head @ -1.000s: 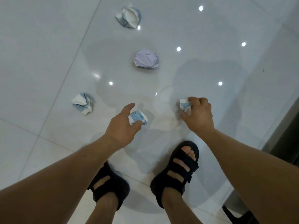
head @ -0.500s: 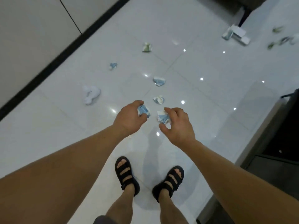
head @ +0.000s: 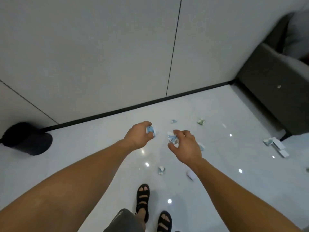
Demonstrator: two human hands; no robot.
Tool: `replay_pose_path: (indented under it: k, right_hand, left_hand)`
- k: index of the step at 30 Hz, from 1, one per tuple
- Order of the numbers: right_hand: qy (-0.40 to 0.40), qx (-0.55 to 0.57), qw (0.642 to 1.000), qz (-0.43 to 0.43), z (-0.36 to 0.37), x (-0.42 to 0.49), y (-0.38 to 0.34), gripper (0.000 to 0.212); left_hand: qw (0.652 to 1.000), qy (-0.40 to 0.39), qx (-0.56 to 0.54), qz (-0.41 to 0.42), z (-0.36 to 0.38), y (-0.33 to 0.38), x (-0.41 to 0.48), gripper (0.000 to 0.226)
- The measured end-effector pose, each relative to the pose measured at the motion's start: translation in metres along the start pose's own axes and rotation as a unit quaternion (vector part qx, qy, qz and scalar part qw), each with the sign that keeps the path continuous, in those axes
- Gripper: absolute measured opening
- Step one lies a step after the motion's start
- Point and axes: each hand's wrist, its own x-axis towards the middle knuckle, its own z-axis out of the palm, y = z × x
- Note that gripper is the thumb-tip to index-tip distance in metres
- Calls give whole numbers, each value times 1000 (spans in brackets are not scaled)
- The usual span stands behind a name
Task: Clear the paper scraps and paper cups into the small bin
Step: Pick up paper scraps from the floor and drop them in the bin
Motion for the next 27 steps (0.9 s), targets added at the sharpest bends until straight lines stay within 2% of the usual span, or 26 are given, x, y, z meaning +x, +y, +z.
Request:
replay_pose_path:
  k: [11,22,27]
  right_hand:
    - [-56,-97,973,-203,11,-34,-188,56]
    - [-104,-102,937,-316,118,-68,-465,59]
    - [-133,-109,920,-353,165,-72,-558,60]
  left_hand:
    - [974,159,-114,-116,-107,-120,-151,52]
    - [929,272,-153,-201,-251,-332,-276,54]
    - [913,304,-153,-226,-309,-407,-302,54]
